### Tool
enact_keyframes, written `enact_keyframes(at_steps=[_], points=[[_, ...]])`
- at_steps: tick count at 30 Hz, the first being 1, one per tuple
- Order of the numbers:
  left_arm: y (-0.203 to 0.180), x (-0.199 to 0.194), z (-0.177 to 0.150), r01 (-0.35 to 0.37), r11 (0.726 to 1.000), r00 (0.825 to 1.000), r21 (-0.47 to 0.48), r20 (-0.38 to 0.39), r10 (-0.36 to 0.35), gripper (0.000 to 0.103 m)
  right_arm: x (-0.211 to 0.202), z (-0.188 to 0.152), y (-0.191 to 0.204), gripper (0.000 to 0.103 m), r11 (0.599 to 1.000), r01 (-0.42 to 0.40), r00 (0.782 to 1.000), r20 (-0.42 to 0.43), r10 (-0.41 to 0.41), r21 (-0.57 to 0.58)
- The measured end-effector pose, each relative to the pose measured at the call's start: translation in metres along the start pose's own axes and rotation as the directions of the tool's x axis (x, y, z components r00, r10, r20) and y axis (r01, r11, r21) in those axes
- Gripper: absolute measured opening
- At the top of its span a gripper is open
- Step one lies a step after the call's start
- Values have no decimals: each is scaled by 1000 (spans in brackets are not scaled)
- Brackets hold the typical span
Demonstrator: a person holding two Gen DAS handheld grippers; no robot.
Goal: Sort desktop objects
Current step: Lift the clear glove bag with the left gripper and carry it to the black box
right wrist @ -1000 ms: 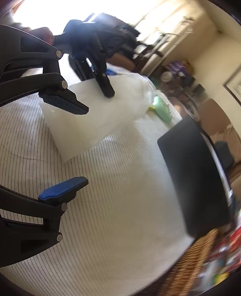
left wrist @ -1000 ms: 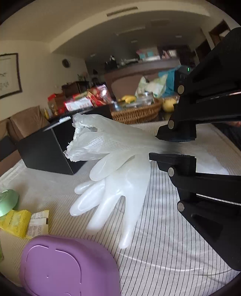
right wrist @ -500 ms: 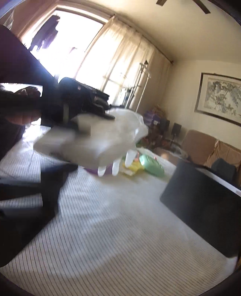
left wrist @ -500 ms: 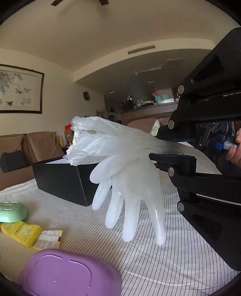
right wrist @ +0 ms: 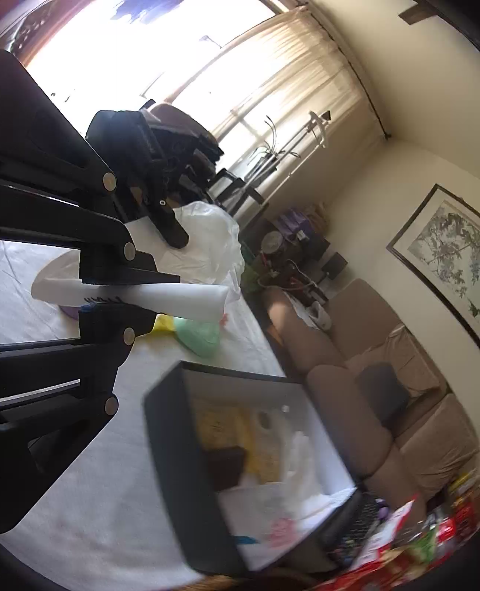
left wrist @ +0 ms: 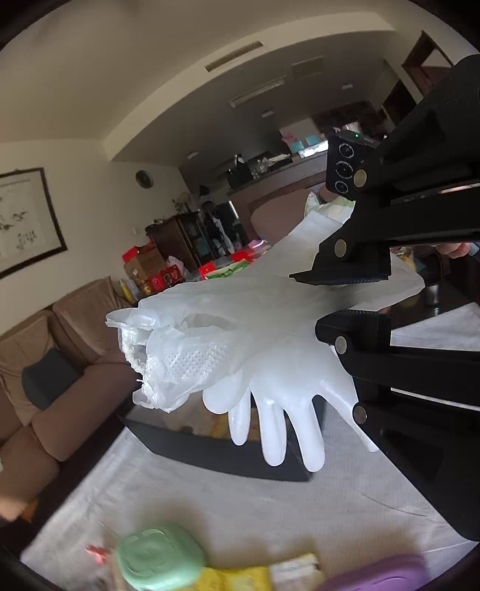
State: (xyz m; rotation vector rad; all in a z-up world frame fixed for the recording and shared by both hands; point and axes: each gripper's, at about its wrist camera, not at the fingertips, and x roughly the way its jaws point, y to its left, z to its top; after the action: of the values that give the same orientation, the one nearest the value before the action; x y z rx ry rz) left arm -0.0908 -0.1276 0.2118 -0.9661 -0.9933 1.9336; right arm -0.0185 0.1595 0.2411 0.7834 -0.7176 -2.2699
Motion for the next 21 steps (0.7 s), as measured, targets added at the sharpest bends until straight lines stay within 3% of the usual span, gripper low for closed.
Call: enact_keyframes(at_steps=[4, 7, 12, 17, 19, 21], points=[[-40, 63, 58, -66, 993, 998, 100, 2, 66, 9, 18, 94, -23, 6, 996, 74, 997, 18, -73, -50], [-45, 115, 84, -119, 986, 993, 119, 6, 119, 10, 39, 141, -57, 6, 984, 153, 988, 13, -152, -91], [-10, 176, 116, -235, 965, 972, 117, 32, 233, 10, 100, 180, -117, 6, 965, 231, 971, -34, -236, -123], [20, 229, 120, -376, 909, 926, 178, 31, 377, 11, 166, 191, -165, 6, 945, 282, 949, -96, -300, -166], [37, 256, 108, -432, 887, 893, 163, -57, 446, 18, 188, 194, -180, 6, 907, 352, 911, -136, -388, -231], [58, 267, 88, -478, 872, 859, 109, -148, 490, 19, 212, 192, -200, 6, 828, 457, 826, -190, -531, -325]])
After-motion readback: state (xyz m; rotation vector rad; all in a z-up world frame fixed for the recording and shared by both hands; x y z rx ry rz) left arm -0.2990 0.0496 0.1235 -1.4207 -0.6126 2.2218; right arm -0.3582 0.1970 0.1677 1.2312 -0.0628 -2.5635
